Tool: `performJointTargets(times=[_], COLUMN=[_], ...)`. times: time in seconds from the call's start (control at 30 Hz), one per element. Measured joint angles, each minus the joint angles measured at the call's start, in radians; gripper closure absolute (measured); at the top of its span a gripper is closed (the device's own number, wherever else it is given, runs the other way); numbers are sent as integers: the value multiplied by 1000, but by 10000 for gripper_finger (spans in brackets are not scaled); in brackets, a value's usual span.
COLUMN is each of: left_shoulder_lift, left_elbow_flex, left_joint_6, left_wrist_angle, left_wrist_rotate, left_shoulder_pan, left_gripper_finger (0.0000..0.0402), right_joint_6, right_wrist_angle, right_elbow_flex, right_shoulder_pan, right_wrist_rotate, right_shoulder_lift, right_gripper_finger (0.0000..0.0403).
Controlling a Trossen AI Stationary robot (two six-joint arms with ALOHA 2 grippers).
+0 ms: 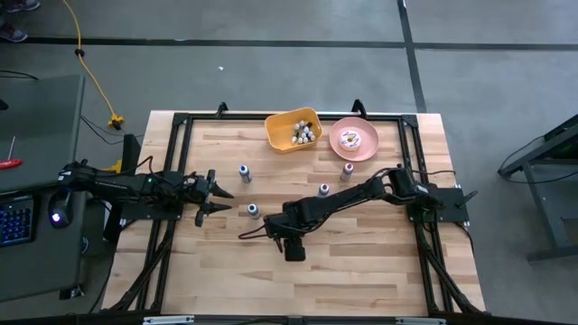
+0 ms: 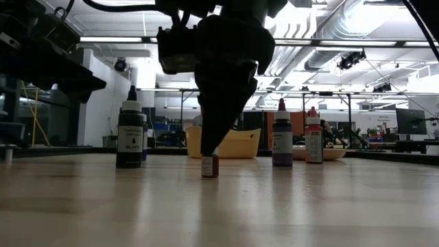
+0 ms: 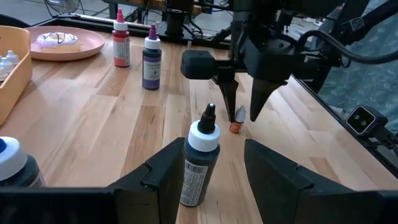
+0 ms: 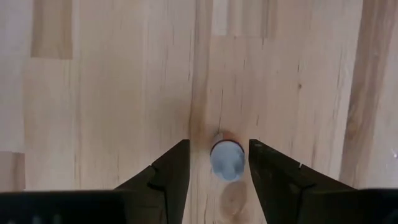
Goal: Pick & Place food coloring
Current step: Put the small orange food coloring bottle into the yellow bin
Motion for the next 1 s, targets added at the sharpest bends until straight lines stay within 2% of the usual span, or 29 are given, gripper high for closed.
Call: performJointTargets(times=[1.0], left_shoulder_lift=[0], left_elbow_flex=[0], left_joint_6=[0], left_wrist_angle=[0], left_wrist_rotate=[0], left_shoulder_pan=[0], left_gripper_finger=[238], right_joint_6=[-7], right_wrist_angle=[-28], right_elbow_flex=[7], right_shoulder_pan=[1], right_wrist_rotate=[27], right_shoulder_lift=[-6], right_gripper_finger=[250])
